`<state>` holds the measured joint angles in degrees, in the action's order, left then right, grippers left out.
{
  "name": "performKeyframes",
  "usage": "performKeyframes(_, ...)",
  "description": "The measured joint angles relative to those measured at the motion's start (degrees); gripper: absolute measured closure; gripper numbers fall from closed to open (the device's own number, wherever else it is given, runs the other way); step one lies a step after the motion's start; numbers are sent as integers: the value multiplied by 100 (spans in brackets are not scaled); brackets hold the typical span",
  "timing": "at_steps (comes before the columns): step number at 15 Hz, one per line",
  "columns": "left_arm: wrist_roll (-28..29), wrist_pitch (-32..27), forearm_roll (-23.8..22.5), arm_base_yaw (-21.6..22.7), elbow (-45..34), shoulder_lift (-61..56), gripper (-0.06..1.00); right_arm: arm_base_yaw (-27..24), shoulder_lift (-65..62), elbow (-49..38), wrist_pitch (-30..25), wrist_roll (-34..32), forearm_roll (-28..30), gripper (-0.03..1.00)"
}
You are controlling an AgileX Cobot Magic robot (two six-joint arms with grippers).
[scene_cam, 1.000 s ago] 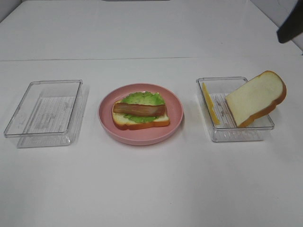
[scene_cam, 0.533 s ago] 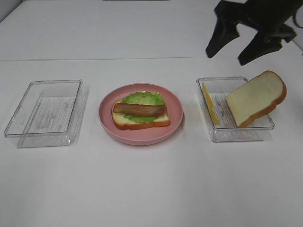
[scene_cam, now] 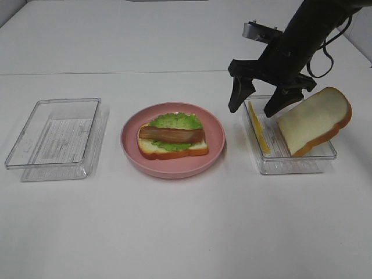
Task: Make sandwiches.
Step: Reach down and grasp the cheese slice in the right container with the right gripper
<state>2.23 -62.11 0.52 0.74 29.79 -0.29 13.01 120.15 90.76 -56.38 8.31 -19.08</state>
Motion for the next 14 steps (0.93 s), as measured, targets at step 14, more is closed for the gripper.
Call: performKeyframes(14,-6,0,0,0,0,0,-4,0,378,17,172,-97,424,45)
